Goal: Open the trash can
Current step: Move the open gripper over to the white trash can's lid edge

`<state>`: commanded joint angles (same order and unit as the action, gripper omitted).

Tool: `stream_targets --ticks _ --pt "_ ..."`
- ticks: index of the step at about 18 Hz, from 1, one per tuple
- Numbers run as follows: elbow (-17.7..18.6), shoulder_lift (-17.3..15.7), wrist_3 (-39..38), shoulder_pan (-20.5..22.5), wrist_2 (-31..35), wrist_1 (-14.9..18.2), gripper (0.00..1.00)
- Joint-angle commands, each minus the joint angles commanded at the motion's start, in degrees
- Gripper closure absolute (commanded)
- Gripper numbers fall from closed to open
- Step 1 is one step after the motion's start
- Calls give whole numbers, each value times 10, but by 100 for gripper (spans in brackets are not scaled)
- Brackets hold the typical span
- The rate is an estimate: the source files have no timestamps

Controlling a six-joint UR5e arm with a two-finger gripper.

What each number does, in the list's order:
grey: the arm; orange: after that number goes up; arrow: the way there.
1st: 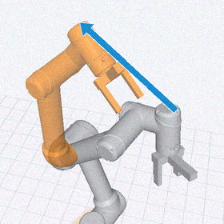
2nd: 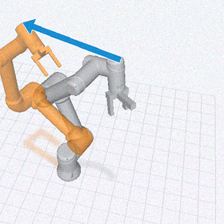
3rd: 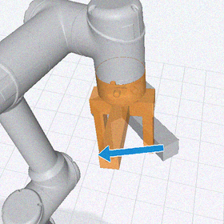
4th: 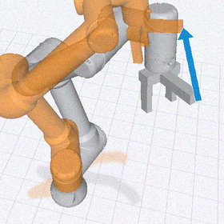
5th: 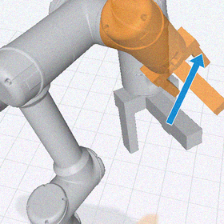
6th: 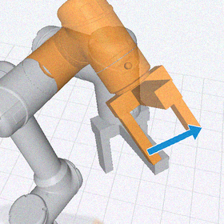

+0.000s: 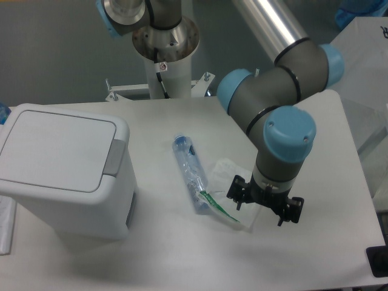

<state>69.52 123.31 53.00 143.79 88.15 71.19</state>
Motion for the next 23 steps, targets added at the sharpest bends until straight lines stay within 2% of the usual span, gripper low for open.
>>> stream_targets --ticks 4,6,8,10,11,14,17,21,23 --pt "1 3 1 -2 1 -6 0" --pt "12 3 -1 -2 -3 -8 0" --pt "37 1 -5 -9 -3 -38 0" --pt "66 -3 -15 -11 -11 -88 0" --pt "70 -6 -31 -11 -24 -95 0" --pt "70 -24 -95 -13 -89 -95 0" --pt "71 -42 -195 -15 -162 -94 0" --pt "73 -68 -258 -45 -192 -93 0" --pt "89 -89 -286 -56 -201 -94 0"
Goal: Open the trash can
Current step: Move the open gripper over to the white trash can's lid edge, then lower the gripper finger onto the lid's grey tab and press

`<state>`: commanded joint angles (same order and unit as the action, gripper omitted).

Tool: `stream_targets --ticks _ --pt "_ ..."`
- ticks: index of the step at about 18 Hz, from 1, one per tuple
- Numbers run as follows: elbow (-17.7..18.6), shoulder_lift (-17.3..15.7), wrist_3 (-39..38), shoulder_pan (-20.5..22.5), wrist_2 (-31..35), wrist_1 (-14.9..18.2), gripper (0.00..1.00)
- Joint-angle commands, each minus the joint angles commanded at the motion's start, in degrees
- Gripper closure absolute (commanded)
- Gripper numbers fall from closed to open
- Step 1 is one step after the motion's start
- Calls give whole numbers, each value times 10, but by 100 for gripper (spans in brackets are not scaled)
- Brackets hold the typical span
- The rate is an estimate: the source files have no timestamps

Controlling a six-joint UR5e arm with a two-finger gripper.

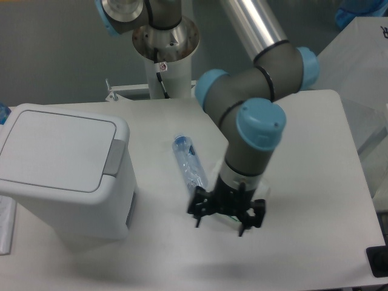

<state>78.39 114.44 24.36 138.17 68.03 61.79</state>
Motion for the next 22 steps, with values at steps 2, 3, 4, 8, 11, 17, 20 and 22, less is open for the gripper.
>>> stream_targets --ticks 2,3,4,8,11,17,20,22 --pt "14 -19 -30 -11 -21 -1 0" --pt "17 -26 -49 -16 -29 -1 0" --pt "21 -35 -65 -18 -37 0 0" --pt "41 -77 -78 -13 -53 -1 0" --pt "47 -103 -91 -8 -55 3 0" --pt "105 -178 -93 -6 -72 16 0" --pt "142 -196 -89 -9 -70 13 0" --pt "150 -195 -87 -6 -71 8 0"
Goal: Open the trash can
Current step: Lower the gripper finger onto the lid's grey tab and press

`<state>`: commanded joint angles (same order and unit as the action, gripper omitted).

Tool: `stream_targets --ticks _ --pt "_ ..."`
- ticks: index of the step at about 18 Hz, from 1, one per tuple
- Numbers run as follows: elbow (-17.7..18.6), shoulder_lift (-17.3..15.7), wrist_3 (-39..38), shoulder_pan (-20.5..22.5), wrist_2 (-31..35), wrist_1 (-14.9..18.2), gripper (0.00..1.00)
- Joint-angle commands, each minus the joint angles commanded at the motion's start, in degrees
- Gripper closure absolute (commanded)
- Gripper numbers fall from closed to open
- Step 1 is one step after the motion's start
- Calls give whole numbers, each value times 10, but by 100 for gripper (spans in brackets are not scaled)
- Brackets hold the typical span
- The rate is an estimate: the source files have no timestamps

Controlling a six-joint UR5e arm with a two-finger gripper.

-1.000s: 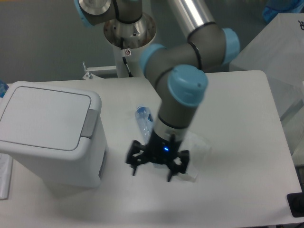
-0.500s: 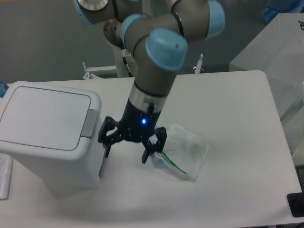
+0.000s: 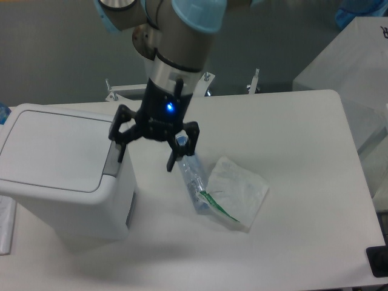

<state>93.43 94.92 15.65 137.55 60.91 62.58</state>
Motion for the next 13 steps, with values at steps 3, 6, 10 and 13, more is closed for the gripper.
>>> stream_targets --ticks 3,6,10,13 --pt "-4 6 -6 -3 0 0 0" --pt "-5 13 -6 -3 0 -6 0" --pt "-26 32 -20 -3 0 -11 0" --pt "-32 38 -24 -3 1 -11 0"
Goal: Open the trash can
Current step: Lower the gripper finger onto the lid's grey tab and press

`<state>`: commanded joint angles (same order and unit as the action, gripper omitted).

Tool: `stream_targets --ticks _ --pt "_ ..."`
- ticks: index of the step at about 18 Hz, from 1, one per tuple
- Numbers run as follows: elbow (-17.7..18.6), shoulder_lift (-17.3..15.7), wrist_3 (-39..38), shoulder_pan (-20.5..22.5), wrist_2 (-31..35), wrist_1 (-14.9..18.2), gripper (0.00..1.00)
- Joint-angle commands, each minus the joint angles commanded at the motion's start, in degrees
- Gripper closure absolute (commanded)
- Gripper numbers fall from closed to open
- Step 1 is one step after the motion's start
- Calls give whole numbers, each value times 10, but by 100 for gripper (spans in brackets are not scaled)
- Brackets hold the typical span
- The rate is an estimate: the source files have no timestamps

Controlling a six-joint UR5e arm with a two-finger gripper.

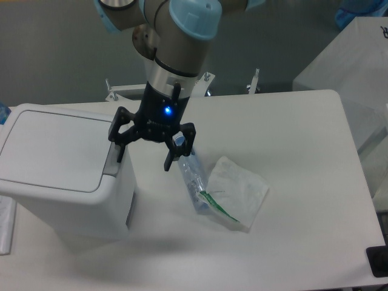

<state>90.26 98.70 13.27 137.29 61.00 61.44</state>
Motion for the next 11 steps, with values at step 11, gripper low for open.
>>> stream_targets --ticks 11 --pt "9 -1 -11 0 3 0 0"
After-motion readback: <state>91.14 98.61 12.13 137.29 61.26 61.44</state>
